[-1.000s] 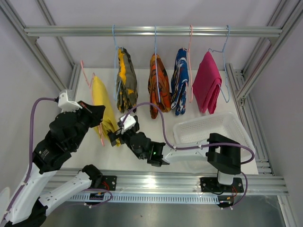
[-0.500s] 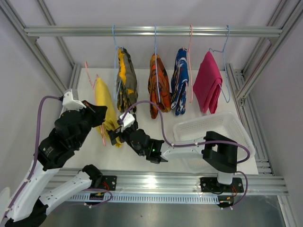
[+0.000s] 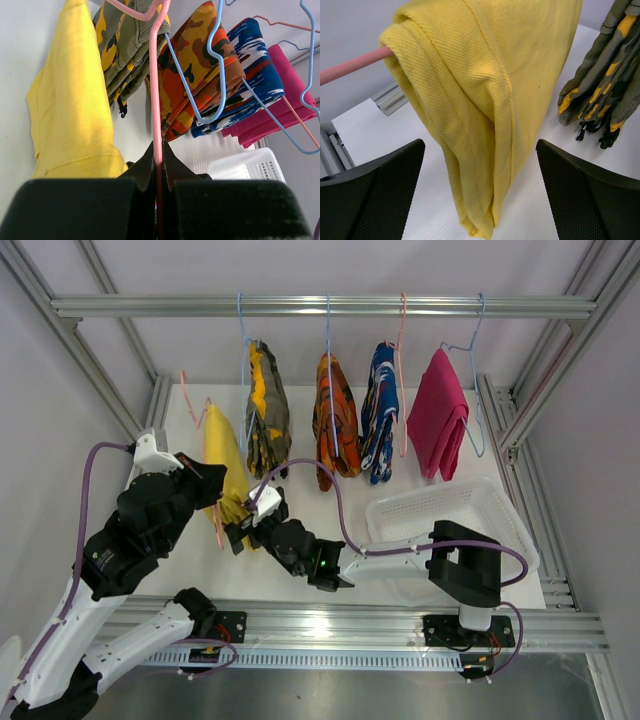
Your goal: Remove the trousers from the hanger
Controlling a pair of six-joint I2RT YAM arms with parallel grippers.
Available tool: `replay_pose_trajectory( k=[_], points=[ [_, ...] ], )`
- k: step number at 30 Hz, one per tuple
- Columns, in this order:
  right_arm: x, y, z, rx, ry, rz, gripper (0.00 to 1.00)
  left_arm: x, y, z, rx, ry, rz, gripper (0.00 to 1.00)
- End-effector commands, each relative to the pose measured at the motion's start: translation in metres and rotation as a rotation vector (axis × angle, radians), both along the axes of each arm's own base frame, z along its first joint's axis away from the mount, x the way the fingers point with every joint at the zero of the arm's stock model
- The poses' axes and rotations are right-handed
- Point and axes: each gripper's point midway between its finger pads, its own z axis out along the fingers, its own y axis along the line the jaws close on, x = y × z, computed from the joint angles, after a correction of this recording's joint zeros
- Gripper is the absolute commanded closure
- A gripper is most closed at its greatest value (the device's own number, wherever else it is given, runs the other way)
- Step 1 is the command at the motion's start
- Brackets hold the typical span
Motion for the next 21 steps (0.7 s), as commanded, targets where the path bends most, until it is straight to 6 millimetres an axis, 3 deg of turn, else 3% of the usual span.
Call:
replay_pose_trajectory(
  k=[1, 11, 21],
  points=[
    [0.007, -0.003, 0.014, 0.051, -0.015, -0.039, 0.02, 0.004, 0.005, 0.058, -0.104, -0.196, 0.026, 1.00],
    [0.035, -0.004, 0.012, 0.017, -0.022, -0.082, 0.01, 0.002, 0.006, 0.058, -0.100, -0.199, 0.023, 1.00],
    [0.045, -0.002, 0.015, 0.001, -0.032, -0.087, 0.01, 0.001, 0.004, 0.058, -0.103, -0.198, 0.006, 1.00]
  ],
)
